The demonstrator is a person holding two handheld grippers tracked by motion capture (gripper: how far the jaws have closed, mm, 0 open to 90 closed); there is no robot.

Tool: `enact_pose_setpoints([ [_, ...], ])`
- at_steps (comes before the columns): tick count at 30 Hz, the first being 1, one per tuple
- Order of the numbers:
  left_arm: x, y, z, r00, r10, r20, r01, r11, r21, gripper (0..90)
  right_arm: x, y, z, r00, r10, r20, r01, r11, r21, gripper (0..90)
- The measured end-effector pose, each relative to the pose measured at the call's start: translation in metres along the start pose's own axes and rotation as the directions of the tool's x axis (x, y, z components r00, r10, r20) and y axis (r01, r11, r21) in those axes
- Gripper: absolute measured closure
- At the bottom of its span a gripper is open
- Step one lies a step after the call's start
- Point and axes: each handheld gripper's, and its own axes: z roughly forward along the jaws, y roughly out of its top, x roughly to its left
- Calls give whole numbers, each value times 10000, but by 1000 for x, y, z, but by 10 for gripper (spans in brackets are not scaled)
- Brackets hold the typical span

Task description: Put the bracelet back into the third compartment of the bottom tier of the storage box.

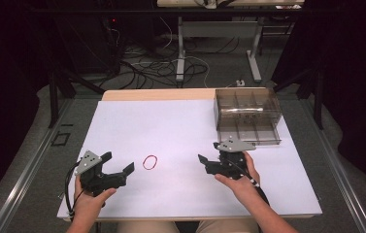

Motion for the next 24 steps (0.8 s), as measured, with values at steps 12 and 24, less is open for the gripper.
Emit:
enact_pose_setpoints([
  [12, -1, -3, 4, 9986, 62, -533, -52, 9998, 191, 34, 15, 25, 27, 9956, -772, -537, 786, 9966, 250, 292],
  [24, 4, -3, 1, 9960, -209, -864, 231, 9994, 250, 34, 28, 49, 56, 9886, -780, -1284, 919, 9901, 1062, 357],
])
